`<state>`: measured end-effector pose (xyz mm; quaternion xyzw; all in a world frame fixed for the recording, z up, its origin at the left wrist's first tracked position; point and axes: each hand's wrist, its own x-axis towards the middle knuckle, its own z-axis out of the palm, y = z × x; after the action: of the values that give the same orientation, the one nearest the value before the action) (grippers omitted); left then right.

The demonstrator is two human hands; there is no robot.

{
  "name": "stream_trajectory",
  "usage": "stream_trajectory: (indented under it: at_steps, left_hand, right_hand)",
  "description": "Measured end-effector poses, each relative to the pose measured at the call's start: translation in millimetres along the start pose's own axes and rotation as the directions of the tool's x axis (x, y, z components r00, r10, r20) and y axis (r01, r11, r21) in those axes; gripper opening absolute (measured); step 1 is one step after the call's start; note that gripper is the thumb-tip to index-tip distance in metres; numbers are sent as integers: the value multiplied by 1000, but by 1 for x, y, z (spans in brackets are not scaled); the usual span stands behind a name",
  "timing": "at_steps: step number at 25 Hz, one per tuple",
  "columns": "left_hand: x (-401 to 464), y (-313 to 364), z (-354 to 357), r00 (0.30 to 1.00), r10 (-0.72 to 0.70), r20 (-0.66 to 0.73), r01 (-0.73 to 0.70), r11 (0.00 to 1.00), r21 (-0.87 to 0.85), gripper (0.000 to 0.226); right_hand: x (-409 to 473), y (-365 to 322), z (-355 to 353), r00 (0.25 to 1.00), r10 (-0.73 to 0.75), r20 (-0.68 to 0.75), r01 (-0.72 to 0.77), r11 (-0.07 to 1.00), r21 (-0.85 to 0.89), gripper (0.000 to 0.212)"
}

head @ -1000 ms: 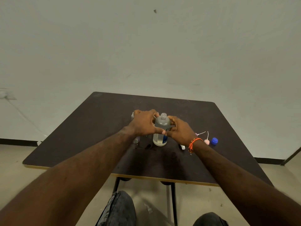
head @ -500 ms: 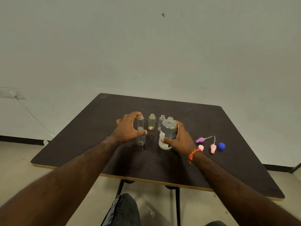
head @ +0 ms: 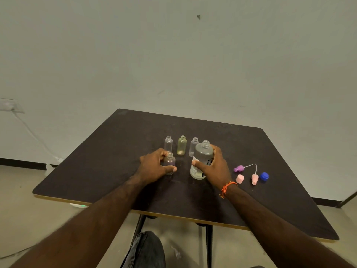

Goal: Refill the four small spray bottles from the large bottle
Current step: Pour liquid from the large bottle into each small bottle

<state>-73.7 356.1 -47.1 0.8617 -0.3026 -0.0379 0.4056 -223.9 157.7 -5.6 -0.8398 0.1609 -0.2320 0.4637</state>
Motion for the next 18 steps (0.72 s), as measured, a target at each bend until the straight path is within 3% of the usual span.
stream_trajectory:
  at_steps: [6,12,18]
  left_hand:
    - [-4,-4,1,1000,-20,4,20,999,-39,53]
    - [-5,3,1,997,43,-69,-41,999,36,59]
    - [-5,18,-7,995,102,-8,-99,978,183,59]
  right_hand:
    - [-2,-3,2,998,-62,-10,61,997,-39,70]
    - [4,-21,5,978,-197,64,207,943,-260,78]
    - [12,-19,11,979,-166,121,202,880,-430,79]
